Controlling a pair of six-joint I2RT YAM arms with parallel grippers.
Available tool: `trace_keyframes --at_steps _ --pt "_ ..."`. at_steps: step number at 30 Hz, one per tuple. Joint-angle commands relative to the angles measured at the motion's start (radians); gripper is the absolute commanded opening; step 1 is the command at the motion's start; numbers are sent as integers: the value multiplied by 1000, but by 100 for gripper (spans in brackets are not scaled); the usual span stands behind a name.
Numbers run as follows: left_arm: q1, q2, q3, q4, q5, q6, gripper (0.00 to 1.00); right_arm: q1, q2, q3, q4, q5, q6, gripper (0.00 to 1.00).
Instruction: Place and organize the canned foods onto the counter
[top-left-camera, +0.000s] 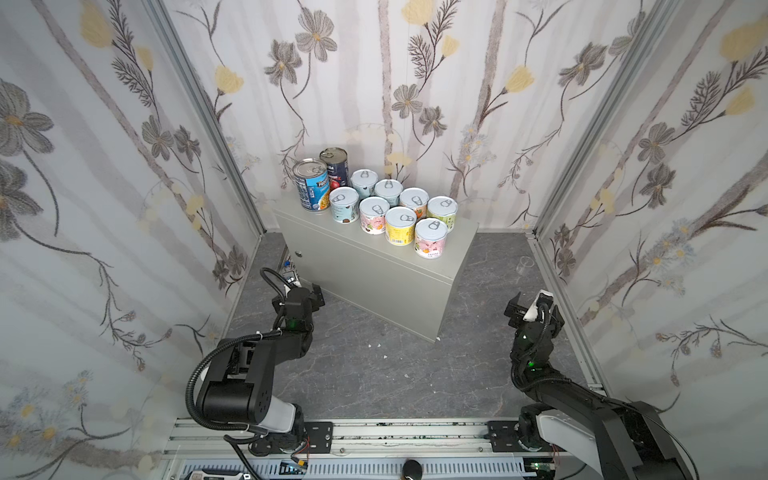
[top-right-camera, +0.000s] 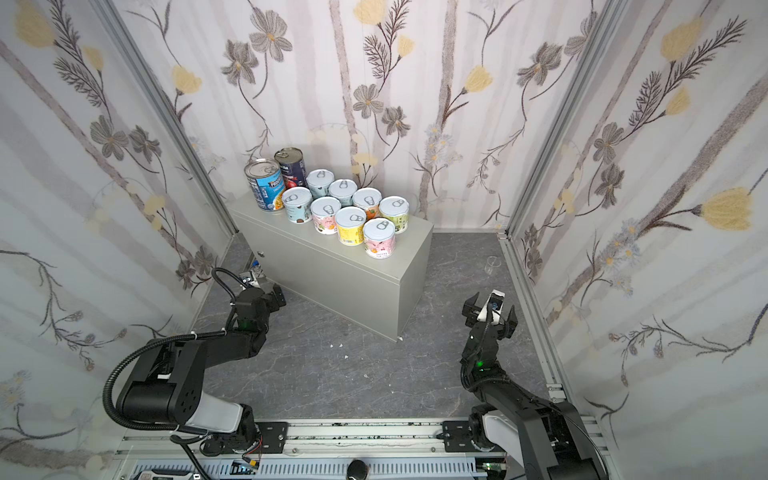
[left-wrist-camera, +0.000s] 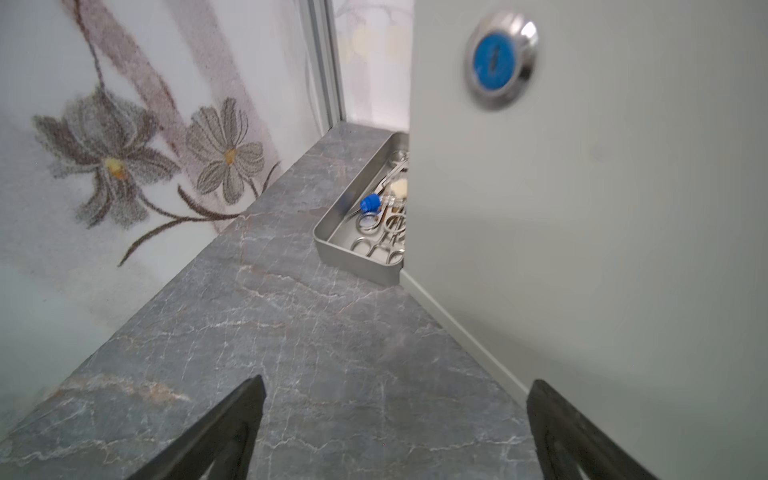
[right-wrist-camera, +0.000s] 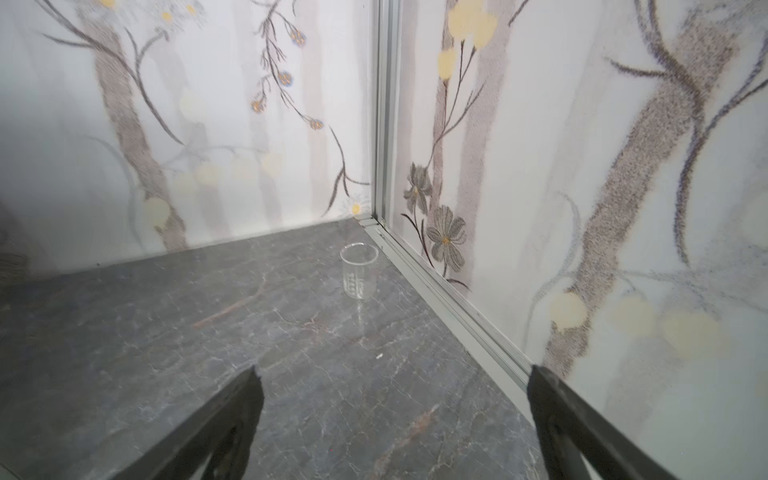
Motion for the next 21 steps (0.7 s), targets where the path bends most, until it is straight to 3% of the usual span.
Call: trace_keyframes --at_steps 1,8,16,21 --pt "10 38 3 178 45 4 100 -22 40 31 140 -16 -16 100" --pt "10 57 -7 203 57 5 100 -43 103 89 109 -12 -33 100" --pt "-8 11 -179 470 8 9 100 -43 15 -29 241 -31 -12 100" --pt "-76 11 -249 621 -43 87 100 -48 -68 -127 319 -30 15 100"
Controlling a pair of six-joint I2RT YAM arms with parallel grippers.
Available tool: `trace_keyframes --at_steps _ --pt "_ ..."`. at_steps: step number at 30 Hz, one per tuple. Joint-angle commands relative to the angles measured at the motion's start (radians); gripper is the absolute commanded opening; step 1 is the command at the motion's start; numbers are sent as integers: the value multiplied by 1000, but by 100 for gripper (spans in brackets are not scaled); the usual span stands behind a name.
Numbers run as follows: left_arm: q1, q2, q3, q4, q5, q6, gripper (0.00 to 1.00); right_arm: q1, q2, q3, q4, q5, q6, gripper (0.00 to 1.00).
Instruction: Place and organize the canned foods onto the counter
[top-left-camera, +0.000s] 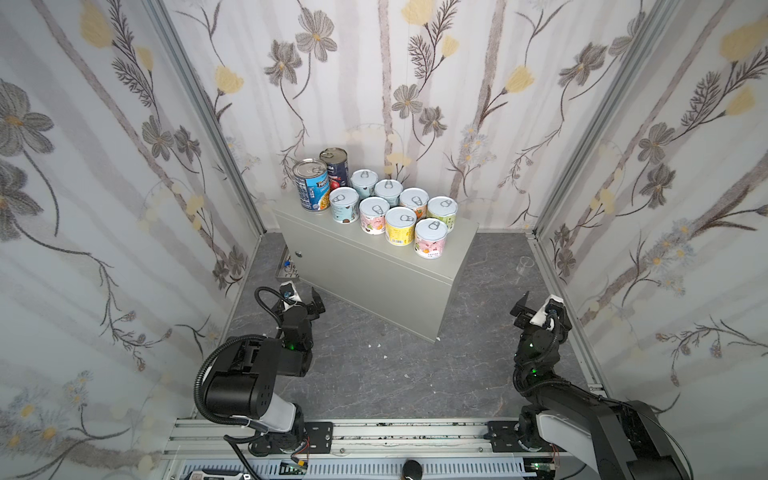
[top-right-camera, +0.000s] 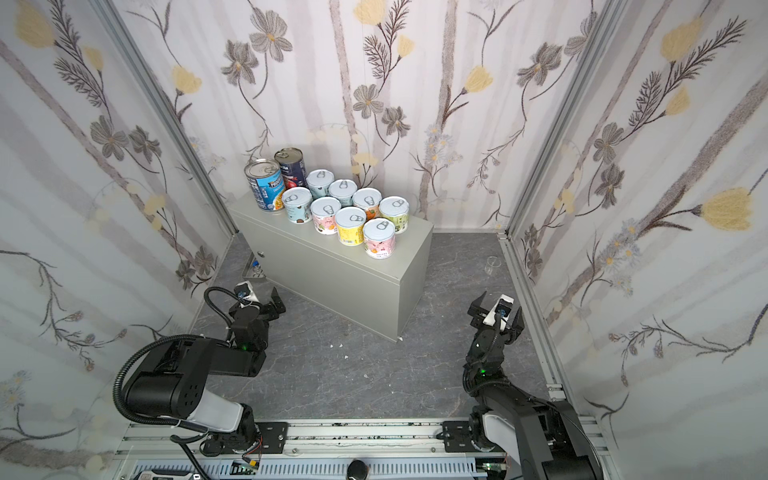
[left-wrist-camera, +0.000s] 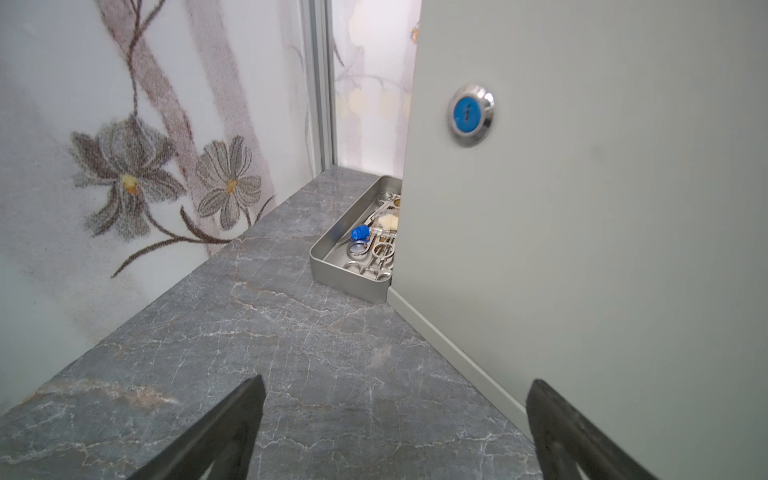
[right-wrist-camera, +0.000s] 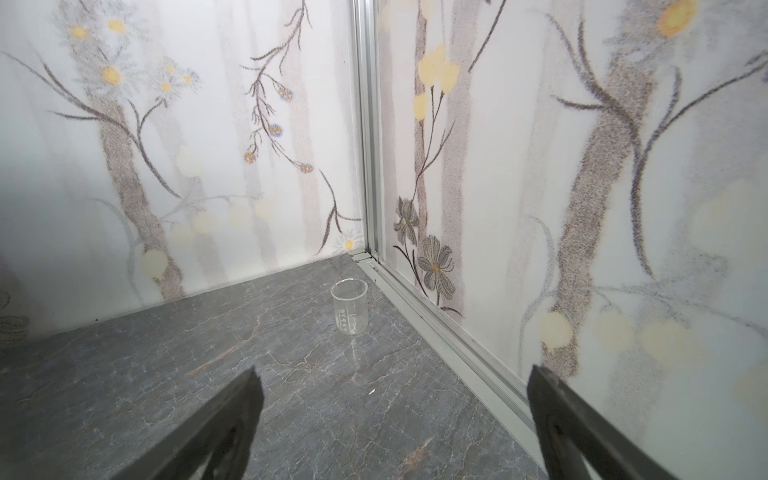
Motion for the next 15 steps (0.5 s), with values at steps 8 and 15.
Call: trace_keyframes --at_steps 8,15 --pt "-37 22 -43 239 -60 83 100 -6 -123 -62 40 -83 46 100" --pt "8 82 -33 242 77 63 100 -5 129 -50 360 -140 44 100"
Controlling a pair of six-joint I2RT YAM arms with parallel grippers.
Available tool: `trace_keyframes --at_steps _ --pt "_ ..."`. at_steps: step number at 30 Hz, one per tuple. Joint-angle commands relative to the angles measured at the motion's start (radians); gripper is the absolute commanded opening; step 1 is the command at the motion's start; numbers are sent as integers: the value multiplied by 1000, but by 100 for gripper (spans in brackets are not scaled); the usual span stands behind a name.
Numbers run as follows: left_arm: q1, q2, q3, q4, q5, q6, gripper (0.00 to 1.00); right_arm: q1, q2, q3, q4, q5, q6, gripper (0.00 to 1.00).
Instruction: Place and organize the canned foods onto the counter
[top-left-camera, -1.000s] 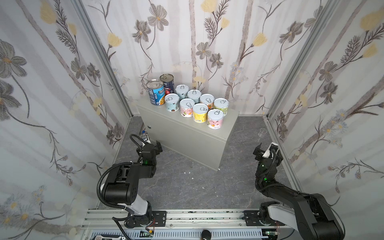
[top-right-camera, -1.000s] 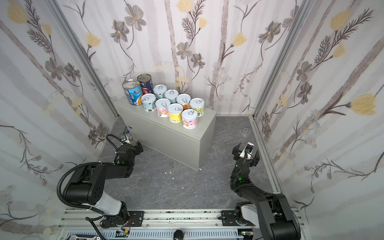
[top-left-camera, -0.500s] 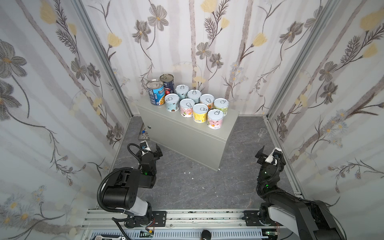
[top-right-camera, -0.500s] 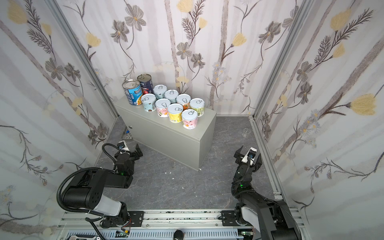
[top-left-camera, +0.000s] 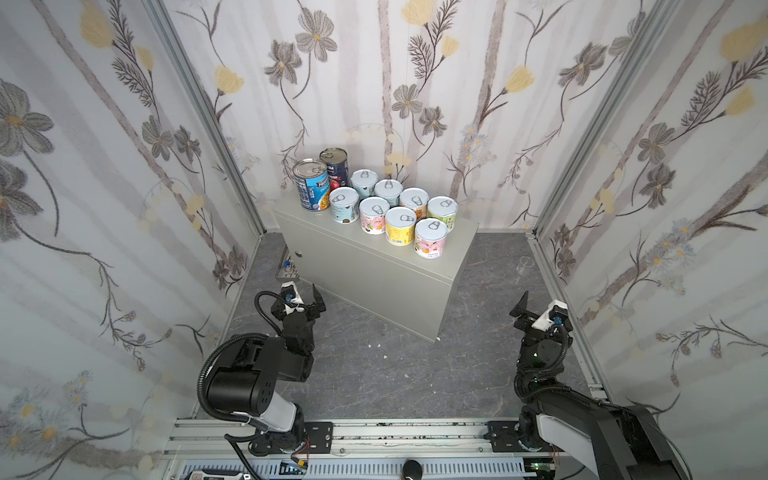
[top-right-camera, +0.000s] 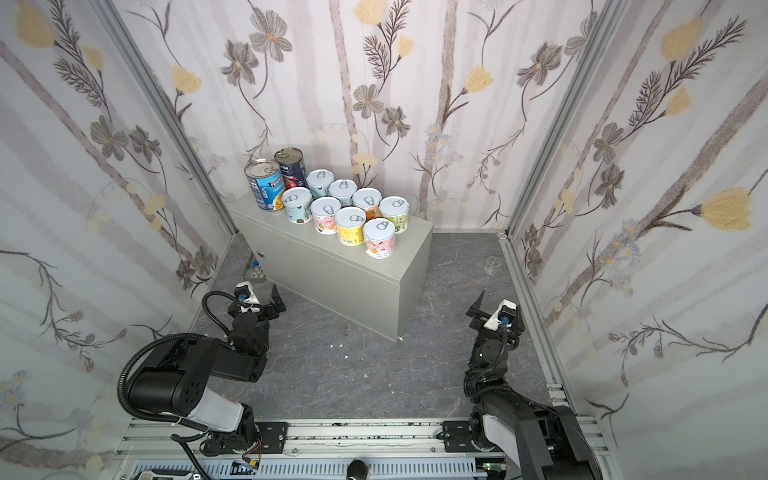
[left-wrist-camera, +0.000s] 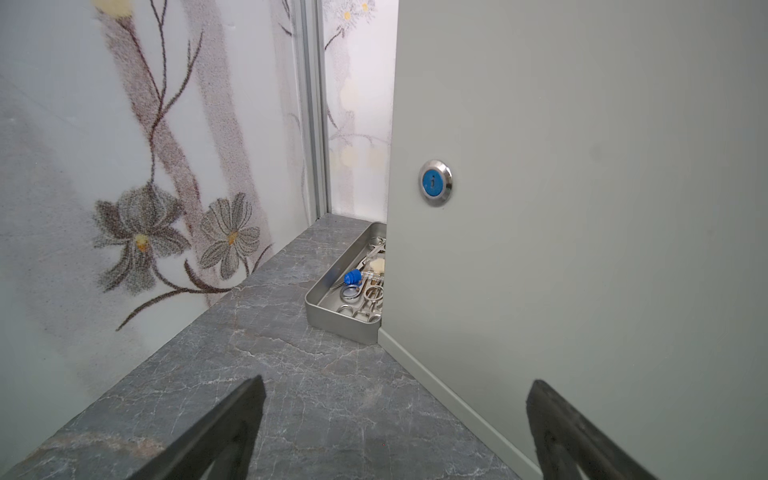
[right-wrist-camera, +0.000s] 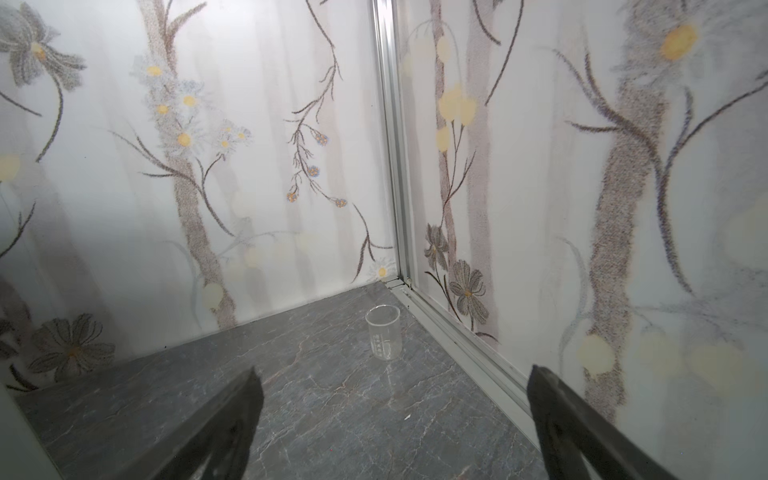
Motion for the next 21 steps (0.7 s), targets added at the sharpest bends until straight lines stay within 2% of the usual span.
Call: trace_keyframes --at_steps 1,4,6,8,10,12,18,20,21 --pt "-14 38 -24 112 39 12 100 1 104 -13 203 -33 8 100" --pt "-23 38 -43 142 15 11 100 28 195 -4 295 -58 -49 100" --pt "-26 39 -49 155 8 13 100 60 191 2 267 -57 -87 100" --pt "-26 44 -43 155 4 15 100 73 203 -18 320 -58 -97 100" --pt "-23 46 -27 129 -3 12 100 71 248 -66 432 -128 -113 100" --pt "-9 41 -6 80 3 -5 100 73 274 -61 432 -190 -137 100" --pt "9 37 9 42 26 -22 100 41 297 -31 431 -184 -103 100" --pt "27 32 22 11 53 -39 100 26 282 3 348 -181 -83 100" --pt "37 30 27 0 70 -46 100 15 253 35 245 -182 -64 100"
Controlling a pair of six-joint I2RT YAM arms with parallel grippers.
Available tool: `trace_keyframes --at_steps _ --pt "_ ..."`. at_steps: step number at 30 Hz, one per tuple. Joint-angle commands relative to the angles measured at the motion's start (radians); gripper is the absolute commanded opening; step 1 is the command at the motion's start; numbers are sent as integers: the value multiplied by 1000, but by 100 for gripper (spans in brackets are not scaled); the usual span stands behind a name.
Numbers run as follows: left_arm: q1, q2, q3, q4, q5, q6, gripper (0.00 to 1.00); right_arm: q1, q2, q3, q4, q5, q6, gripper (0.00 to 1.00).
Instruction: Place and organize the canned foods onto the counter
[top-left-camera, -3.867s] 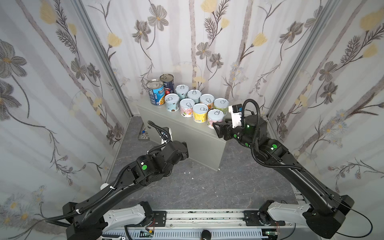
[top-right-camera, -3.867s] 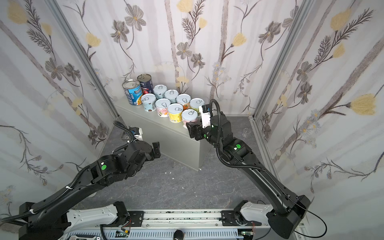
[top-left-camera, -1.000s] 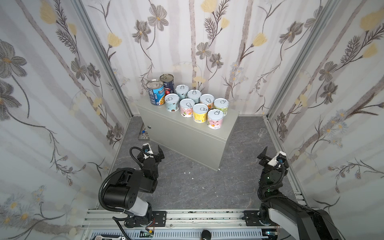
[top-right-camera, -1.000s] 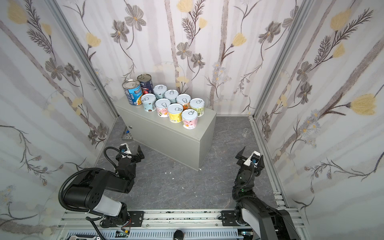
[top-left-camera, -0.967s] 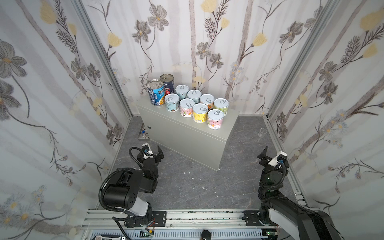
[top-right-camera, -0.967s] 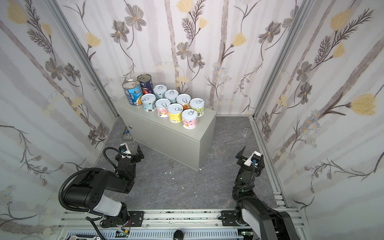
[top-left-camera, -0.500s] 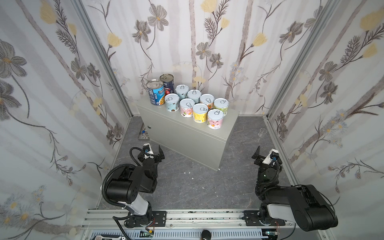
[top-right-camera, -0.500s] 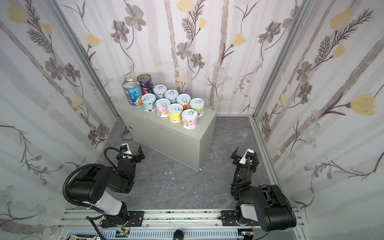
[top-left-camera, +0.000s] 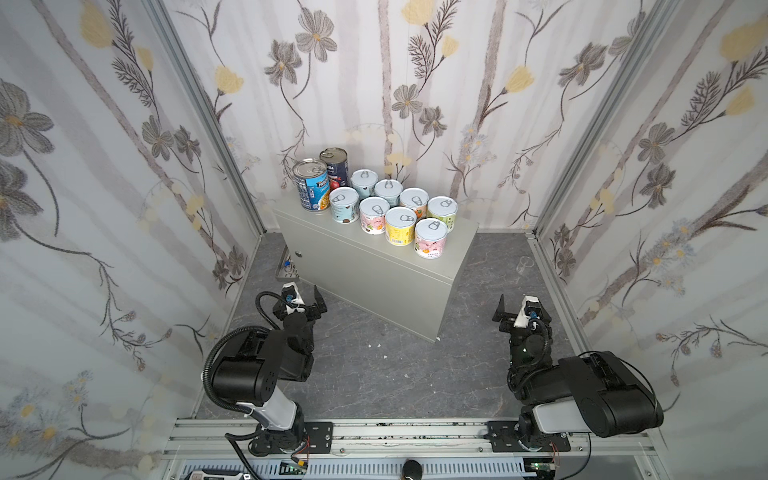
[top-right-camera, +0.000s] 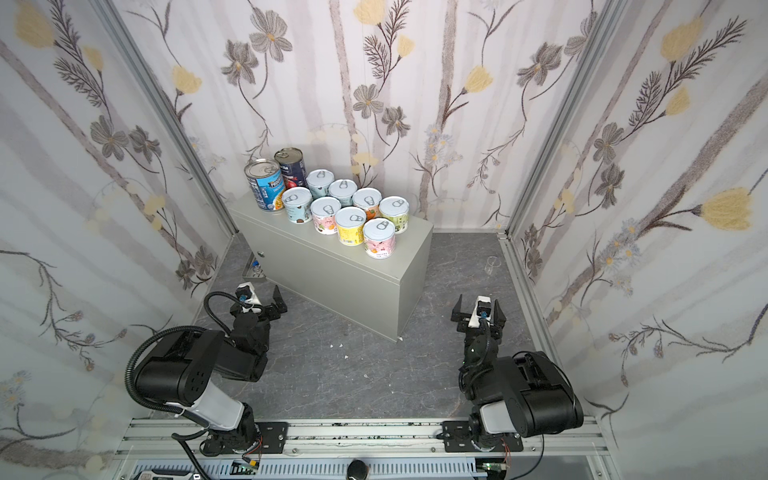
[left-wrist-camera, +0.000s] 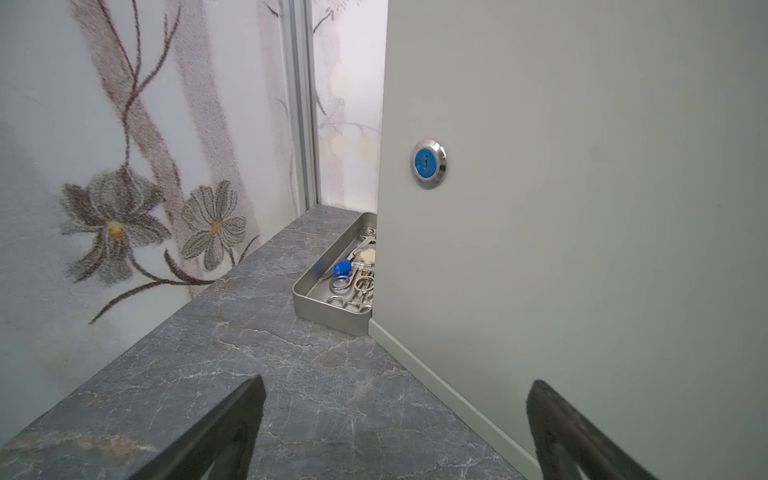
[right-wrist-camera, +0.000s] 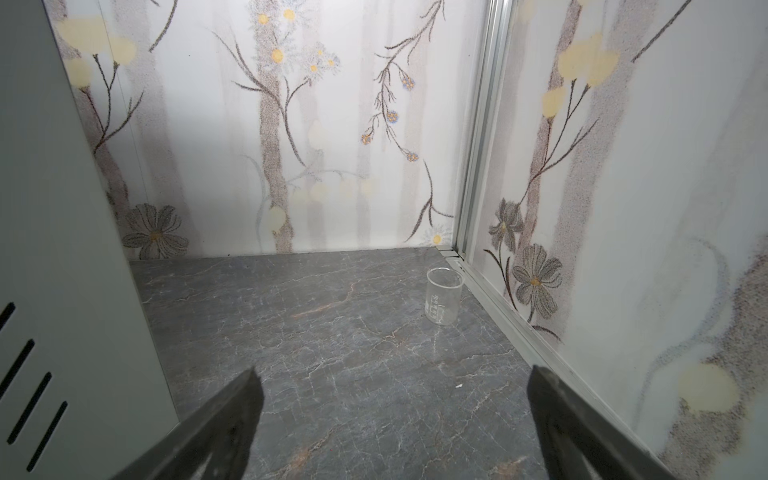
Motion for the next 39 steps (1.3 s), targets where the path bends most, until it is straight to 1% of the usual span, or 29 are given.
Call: trace_keyframes --at_steps 1,3,4,5,6,8,12,39 --pt "24 -9 16 -32 51 -33 100 -32 -44 71 -43 -32 49 100" --pt "26 -9 17 -36 55 -36 100 -77 -46 163 -220 -70 93 100" --pt "27 -10 18 -37 55 -35 100 -113 -51 203 -308 -124 123 100" --pt "27 -10 17 -38 55 -37 100 -139 -60 205 -330 -171 136 100" --pt "27 -11 16 -38 57 -37 100 -143 -60 207 -331 -180 135 100" --pt "26 -10 17 -39 57 -37 100 -139 -50 188 -276 -179 127 100" --pt "27 -12 15 -38 57 -37 100 -139 -54 181 -266 -181 126 100" --pt "27 -10 16 -39 58 -36 100 -136 -52 186 -273 -180 122 100"
